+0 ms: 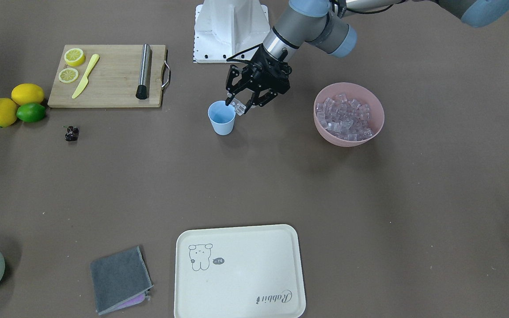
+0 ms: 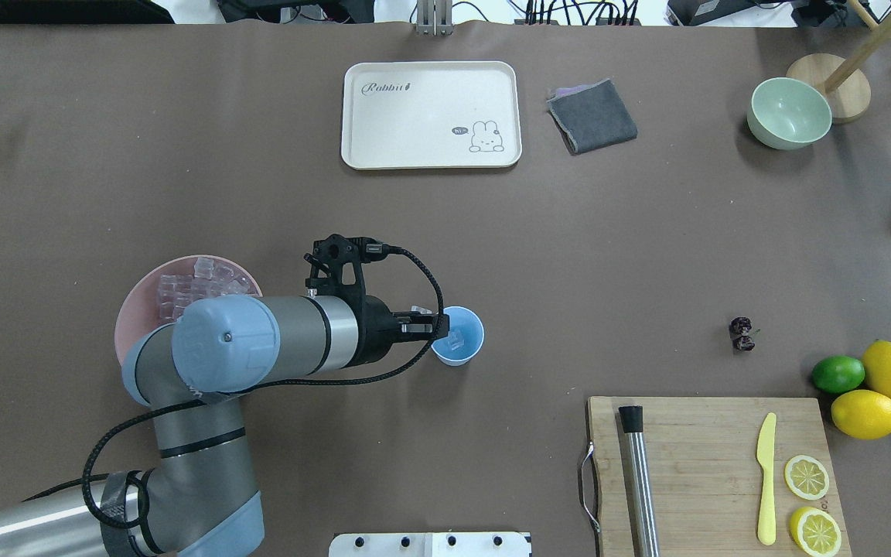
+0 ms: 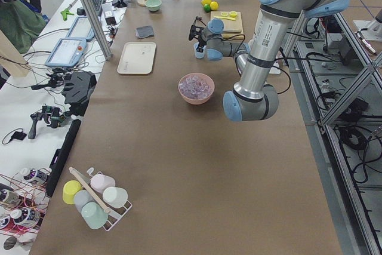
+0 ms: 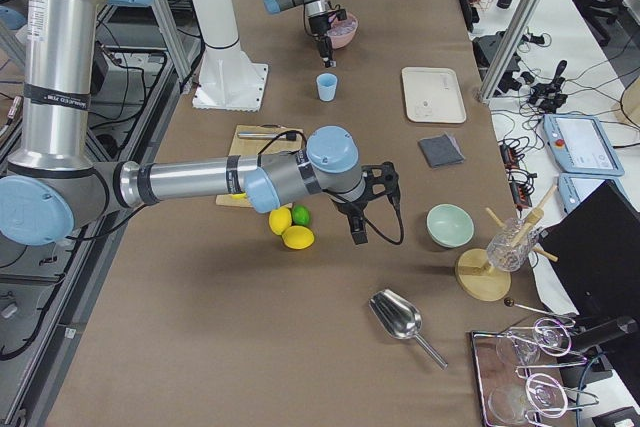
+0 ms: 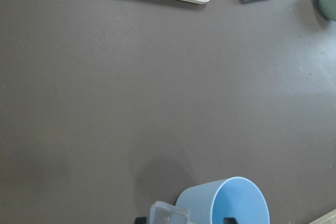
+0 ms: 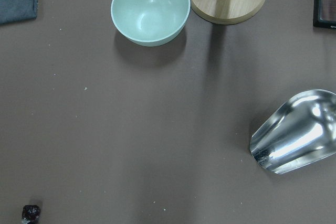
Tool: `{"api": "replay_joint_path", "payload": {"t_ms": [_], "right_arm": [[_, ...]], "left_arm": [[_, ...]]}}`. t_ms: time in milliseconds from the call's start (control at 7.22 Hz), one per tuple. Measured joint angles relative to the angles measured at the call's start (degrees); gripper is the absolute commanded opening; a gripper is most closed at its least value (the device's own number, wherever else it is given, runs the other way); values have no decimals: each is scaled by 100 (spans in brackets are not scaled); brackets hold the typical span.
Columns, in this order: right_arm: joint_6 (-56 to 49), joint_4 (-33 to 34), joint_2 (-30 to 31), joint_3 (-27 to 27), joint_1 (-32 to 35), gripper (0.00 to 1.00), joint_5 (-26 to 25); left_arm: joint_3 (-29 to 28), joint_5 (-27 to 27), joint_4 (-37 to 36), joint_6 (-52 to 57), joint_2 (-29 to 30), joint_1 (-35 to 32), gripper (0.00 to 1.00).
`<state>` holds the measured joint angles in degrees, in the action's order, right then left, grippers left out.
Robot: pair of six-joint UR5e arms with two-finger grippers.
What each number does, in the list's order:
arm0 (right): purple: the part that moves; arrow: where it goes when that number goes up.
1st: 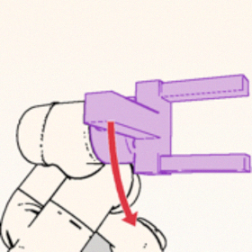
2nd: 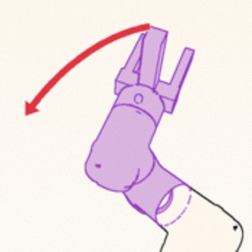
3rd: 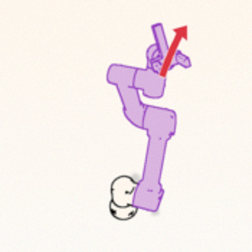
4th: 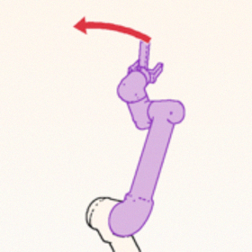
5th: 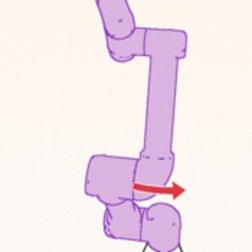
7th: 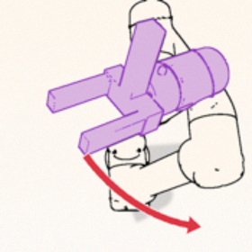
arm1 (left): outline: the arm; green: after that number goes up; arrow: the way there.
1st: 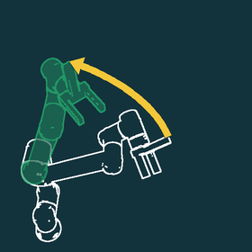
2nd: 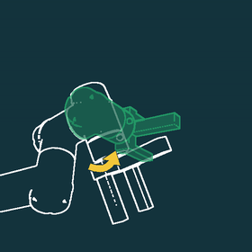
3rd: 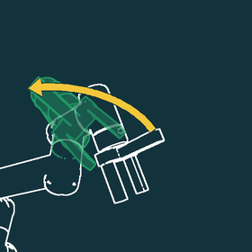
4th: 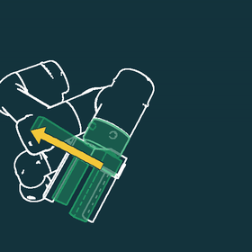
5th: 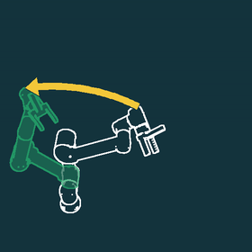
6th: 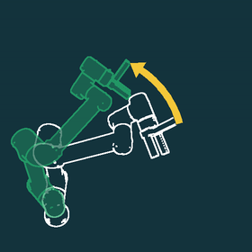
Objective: Put ice and cherries in cup
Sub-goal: 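Move the left gripper over the blue cup and drop the ice cube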
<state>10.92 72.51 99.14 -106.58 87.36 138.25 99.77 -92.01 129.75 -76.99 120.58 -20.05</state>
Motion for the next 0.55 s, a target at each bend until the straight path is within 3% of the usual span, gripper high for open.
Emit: {"api": "replay_joint_path", "payload": {"t_ms": [554], "right_arm": [[-10,0,-16,-17,0,100,-2]], "left_arm": [[-209,573,-1,-223,379,337,0]]}}
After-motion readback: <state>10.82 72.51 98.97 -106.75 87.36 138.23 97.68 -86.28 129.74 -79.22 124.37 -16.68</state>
